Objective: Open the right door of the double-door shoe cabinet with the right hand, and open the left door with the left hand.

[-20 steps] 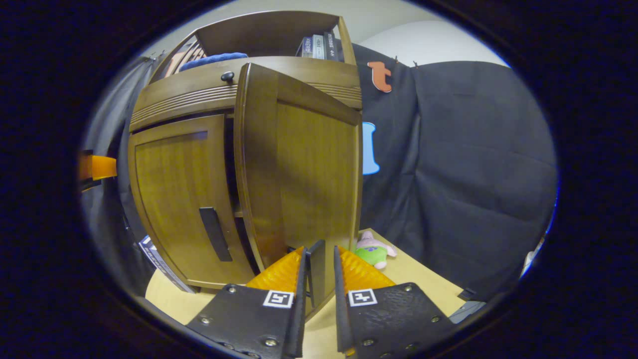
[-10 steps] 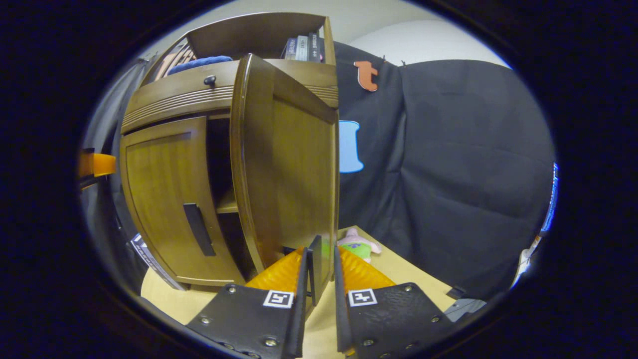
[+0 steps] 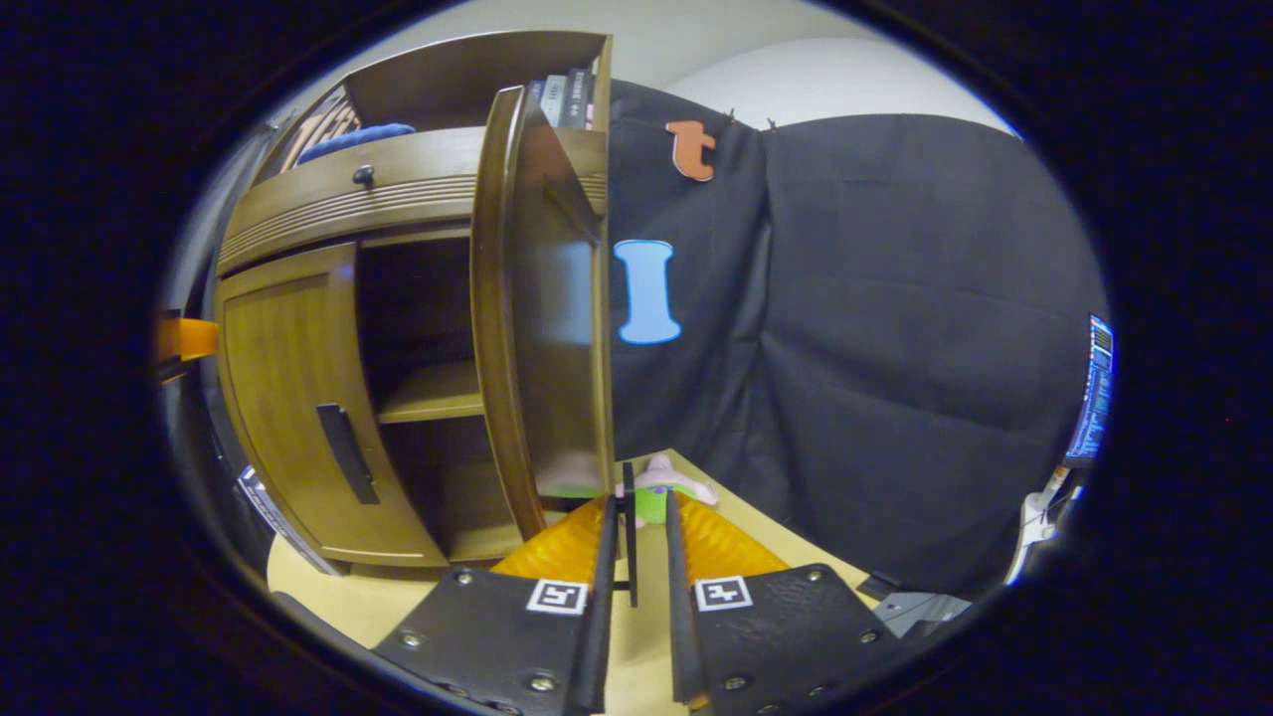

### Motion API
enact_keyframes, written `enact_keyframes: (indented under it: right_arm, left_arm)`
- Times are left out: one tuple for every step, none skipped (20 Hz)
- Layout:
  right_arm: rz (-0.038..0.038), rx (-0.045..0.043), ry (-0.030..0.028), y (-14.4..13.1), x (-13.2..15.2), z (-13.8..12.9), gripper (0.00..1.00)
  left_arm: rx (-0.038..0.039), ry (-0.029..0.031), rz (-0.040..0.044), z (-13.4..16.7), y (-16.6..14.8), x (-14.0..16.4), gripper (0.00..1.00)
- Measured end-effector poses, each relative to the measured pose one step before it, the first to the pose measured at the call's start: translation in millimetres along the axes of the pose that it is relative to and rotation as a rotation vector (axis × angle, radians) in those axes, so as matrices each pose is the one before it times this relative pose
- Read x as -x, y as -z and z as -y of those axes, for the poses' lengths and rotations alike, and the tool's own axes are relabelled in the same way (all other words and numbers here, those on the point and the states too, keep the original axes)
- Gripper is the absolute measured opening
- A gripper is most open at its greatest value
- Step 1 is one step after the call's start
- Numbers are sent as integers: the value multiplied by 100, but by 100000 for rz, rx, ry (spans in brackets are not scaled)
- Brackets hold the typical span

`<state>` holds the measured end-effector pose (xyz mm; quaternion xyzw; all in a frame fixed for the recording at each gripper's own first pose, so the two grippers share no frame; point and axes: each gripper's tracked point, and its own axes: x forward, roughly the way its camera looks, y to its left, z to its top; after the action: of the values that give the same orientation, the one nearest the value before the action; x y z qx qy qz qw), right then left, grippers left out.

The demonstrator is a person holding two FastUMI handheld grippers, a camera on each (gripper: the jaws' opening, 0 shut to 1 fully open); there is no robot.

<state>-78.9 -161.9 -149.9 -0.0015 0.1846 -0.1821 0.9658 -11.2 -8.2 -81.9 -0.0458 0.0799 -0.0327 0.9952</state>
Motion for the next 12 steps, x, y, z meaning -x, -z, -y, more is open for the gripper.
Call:
enact_keyframes:
  right_arm:
    - [224,-1362,1126,55,-300,1128,27]
    - [-538,-1129,-239,15,-285,572,15]
    - [-148,-1977,-1434,-18,-257,232,15]
    - [-318,-1054,-1413,-26,-12,-12,15]
    - [85,699,-1261,15,-42,174,15]
    - [-58,1213,-1134,-142,-80,286,15]
    - [-30,308,-1118,-90,-101,166,15]
    - [-144,-453,-1177,-110,-33,246,15]
    - [-186,-672,-1124,11,-144,139,15]
    - [-340,-2,-591,-32,-41,272,15]
    - [151,448,-351,-135,-10,363,15]
    - [909,678,208,-337,115,458,15]
  left_arm:
    - [-162,482,-159,310,73,-60,96]
    - [-70,351,-184,294,93,-35,97]
    - [-17,353,-195,231,41,15,97]
    - [65,385,-68,231,74,-51,96]
    - [29,192,-179,150,84,-30,96]
    - [-27,-5,-403,97,174,18,98]
    - [-41,-117,-276,35,65,-27,98]
    - [0,-91,-91,-16,107,-50,96]
    - [47,-19,-258,-1,96,-54,98]
    - [28,78,-233,36,236,-70,98]
    - [94,80,-430,-21,184,-178,98]
    - [90,-28,-718,-18,365,-173,97]
